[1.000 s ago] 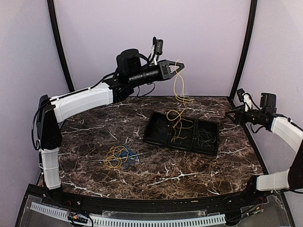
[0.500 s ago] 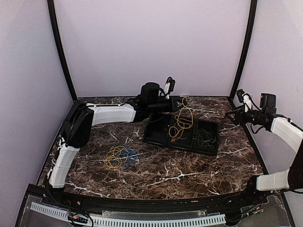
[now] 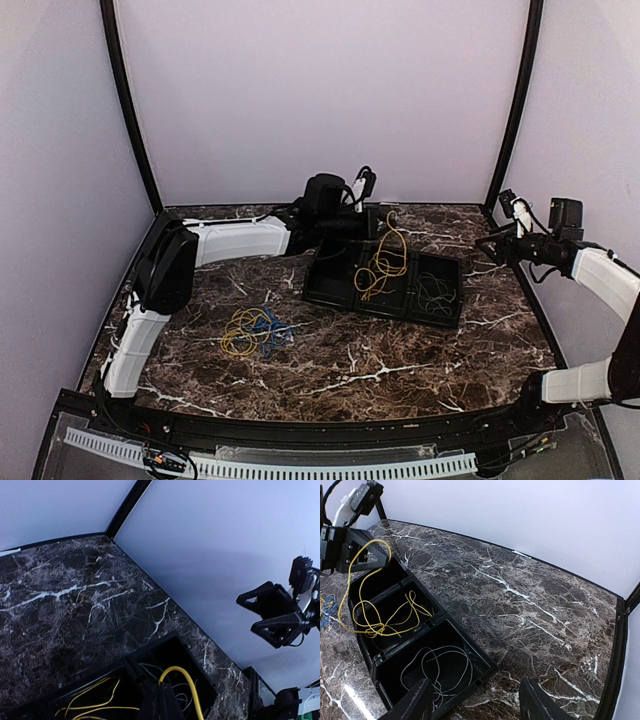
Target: Untangle the cables
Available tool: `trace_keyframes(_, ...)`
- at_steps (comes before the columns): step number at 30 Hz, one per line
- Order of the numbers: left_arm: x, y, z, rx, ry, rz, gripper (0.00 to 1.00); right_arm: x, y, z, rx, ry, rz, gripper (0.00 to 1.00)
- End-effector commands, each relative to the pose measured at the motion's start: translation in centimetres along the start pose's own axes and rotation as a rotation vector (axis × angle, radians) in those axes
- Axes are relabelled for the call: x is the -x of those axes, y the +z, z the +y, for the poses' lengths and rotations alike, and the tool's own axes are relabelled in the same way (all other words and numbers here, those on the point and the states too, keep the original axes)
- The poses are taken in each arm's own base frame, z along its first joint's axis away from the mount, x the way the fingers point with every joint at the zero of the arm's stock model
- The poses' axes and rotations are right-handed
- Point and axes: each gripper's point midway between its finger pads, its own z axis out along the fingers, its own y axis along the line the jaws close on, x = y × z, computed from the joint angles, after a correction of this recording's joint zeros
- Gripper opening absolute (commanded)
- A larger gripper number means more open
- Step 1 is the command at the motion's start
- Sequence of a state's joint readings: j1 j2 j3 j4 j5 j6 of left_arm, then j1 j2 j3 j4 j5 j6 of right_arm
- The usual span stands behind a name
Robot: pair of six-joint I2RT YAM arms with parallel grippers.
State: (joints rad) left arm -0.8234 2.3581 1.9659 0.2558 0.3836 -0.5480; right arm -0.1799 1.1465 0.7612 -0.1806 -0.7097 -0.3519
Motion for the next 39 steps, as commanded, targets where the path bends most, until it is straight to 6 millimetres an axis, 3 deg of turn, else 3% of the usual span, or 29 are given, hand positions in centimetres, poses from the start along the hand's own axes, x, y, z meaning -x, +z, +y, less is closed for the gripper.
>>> trace_keyframes(1,-4.2,-0.6,0.5,0.105,0.081,0.150,0.00,-0.1,0.1,0.0,0.009,-0.014,-0.005,0.60)
trace_keyframes(7,-6.5,-1.4,1.5,0.229,0.215,0.227,0.00,-0.3,0.1,0.2,0.023,-0.014,0.000,0.60)
trace_keyframes(11,-6.8,-1.5,2.5,0.302,0.300,0.245,0.00,-0.4,0.2,0.2,0.028,-0.011,0.005,0.60)
trace_keyframes(18,-3.8,-0.8,5.4,0.483,0.482,0.189,0.00,-0.4,0.1,0.4,0.035,-0.008,0.005,0.60)
trace_keyframes(19,-2.8,-1.0,5.8,0.532,0.506,0.174,0.00,-0.4,0.1,0.4,0.036,-0.008,0.004,0.60)
trace_keyframes(23,-2.0,-1.7,6.9,0.615,0.568,0.182,0.00,-0.3,0.0,0.4,0.031,-0.010,0.002,0.60)
trace_keyframes(34,-5.2,-1.6,7.2,0.567,0.552,0.288,0.00,-0.6,0.3,0.5,0.049,0.001,0.013,0.60)
trace_keyframes(39,-5.4,-1.3,6.0,0.502,0.516,0.294,0.00,0.8,0.1,3.6,0.181,-0.015,-0.038,0.59)
